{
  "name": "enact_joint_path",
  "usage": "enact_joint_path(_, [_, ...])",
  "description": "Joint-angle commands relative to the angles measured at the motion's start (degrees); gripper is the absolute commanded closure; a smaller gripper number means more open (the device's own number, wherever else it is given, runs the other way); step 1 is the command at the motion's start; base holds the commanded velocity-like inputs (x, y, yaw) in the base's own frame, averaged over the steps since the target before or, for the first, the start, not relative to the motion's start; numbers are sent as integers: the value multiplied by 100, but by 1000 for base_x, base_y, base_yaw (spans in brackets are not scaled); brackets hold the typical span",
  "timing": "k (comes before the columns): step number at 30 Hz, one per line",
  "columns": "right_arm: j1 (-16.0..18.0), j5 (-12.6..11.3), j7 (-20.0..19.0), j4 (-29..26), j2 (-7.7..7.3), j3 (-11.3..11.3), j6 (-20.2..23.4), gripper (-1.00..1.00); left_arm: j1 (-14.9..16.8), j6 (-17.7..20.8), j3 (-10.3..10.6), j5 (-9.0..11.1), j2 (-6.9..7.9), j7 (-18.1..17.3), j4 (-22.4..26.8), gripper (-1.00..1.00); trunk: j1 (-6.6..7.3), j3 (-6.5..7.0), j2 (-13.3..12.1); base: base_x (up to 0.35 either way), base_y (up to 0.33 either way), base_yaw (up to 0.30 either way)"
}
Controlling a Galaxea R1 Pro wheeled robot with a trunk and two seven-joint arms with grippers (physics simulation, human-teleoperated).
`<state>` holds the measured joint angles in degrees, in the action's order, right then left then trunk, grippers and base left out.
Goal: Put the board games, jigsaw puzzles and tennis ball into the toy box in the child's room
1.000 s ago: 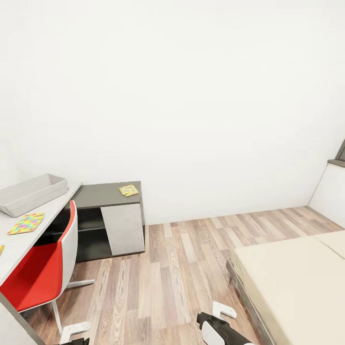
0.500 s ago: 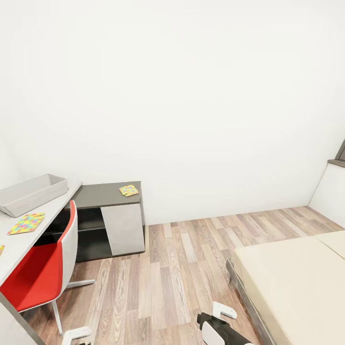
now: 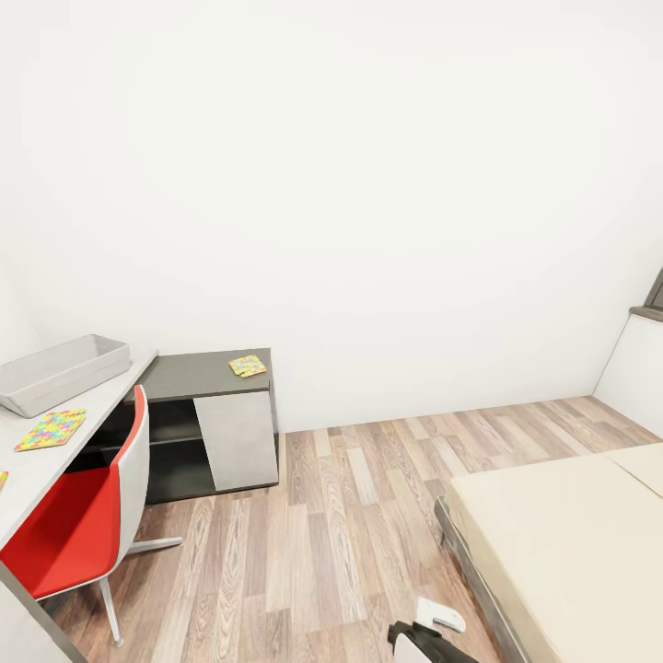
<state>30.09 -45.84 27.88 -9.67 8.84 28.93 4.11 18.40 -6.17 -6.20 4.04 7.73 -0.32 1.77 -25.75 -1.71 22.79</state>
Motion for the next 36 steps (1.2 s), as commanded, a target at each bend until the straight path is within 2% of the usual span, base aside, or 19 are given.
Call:
enact_joint_path(1, [5, -16, 38, 35, -5, 48, 40, -100, -37, -16, -15, 42, -4, -3, -9, -100, -4, -13, 13, 0, 0, 0])
enact_joint_path(8, [4, -14, 34, 196, -25, 44, 31, -100, -379, -12, -18, 48, -82, -3, -17, -100, -4, -13, 13, 0, 0, 0])
enact_joint_path(14, [6, -8, 35, 220, -17, 43, 29, -100, -548, -9, -19, 47, -161, -3, -18, -100, -4, -13, 13, 0, 0, 0])
enact_joint_path(22, [6, -12, 35, 233, -25, 43, 29, -100, -609, -22, -18, 46, -243, -3, -15, -100, -4, -13, 13, 0, 0, 0])
enact_joint_path(36, [2, -12, 36, 238, -15, 43, 20, -100, -618, -25, -22, 53, -257, -3, -13, -100, -4, -13, 13, 0, 0, 0])
